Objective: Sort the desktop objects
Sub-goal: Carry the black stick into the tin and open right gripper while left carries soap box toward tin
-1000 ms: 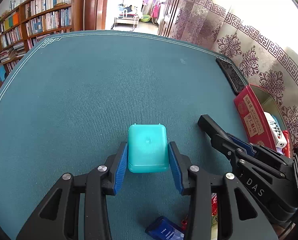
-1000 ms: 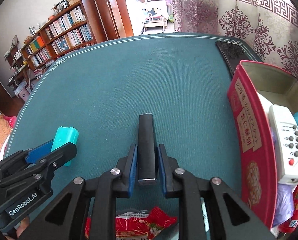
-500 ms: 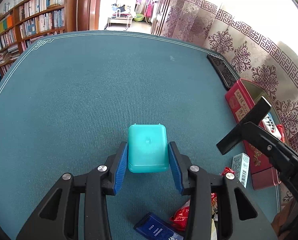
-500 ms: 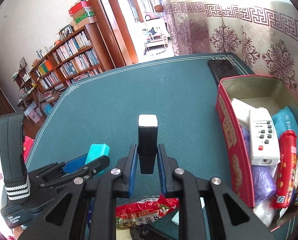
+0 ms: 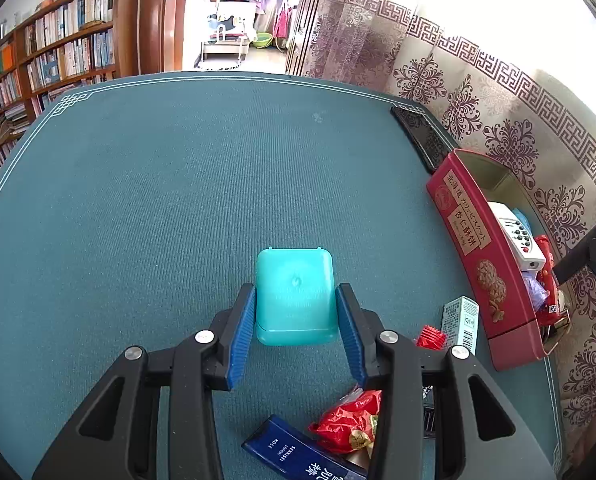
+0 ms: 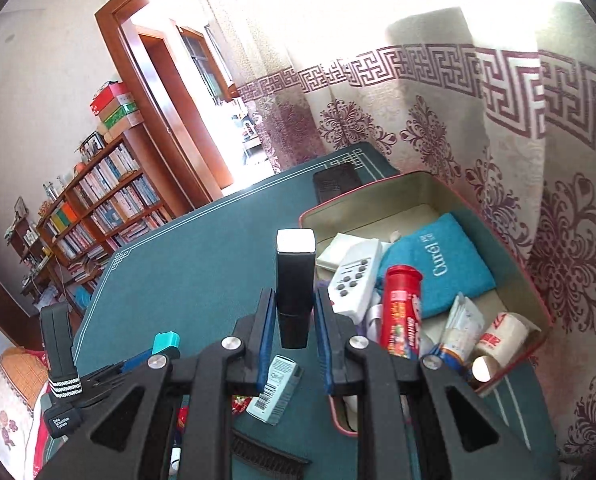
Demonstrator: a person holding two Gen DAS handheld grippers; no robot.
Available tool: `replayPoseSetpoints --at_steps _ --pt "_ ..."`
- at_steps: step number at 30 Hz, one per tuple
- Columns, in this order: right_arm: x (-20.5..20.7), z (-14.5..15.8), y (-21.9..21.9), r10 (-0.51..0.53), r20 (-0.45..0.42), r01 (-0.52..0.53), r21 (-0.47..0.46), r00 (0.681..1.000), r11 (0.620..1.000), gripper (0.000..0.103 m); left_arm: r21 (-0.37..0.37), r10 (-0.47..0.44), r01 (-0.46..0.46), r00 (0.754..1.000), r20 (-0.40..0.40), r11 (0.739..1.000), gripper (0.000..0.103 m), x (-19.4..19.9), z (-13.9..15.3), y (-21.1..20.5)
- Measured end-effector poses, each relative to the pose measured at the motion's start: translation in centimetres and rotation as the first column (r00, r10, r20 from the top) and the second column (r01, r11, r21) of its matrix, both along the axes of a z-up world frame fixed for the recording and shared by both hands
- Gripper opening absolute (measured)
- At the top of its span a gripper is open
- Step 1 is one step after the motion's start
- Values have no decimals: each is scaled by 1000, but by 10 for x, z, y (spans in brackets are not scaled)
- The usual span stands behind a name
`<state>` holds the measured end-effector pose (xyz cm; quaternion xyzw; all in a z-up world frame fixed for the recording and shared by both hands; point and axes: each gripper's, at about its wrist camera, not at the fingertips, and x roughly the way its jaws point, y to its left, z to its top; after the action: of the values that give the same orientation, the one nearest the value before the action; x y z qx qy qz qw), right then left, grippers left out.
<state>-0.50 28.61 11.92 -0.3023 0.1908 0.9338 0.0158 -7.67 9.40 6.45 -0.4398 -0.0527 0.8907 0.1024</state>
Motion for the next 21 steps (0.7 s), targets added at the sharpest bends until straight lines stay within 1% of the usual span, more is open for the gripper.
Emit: replayPoseSetpoints --at_steps 6,10,15,19,21 --pt "16 -7 30 -82 51 80 31 995 996 22 23 -50 50 999 -21 998 43 10 11 13" --pt "20 -18 46 -124 82 122 30 989 992 22 8 -86 86 995 -44 996 43 19 19 26" --pt "8 -26 54 -151 120 143 73 981 987 22 -3 -135 135 990 -45 991 43 27 22 43" --pt "-7 -42 59 -149 162 141 55 976 988 22 -20 -161 161 986 -52 987 43 33 23 51" --pt "-8 -48 60 -162 164 157 41 973 987 22 -23 -170 169 984 -52 985 43 35 22 53"
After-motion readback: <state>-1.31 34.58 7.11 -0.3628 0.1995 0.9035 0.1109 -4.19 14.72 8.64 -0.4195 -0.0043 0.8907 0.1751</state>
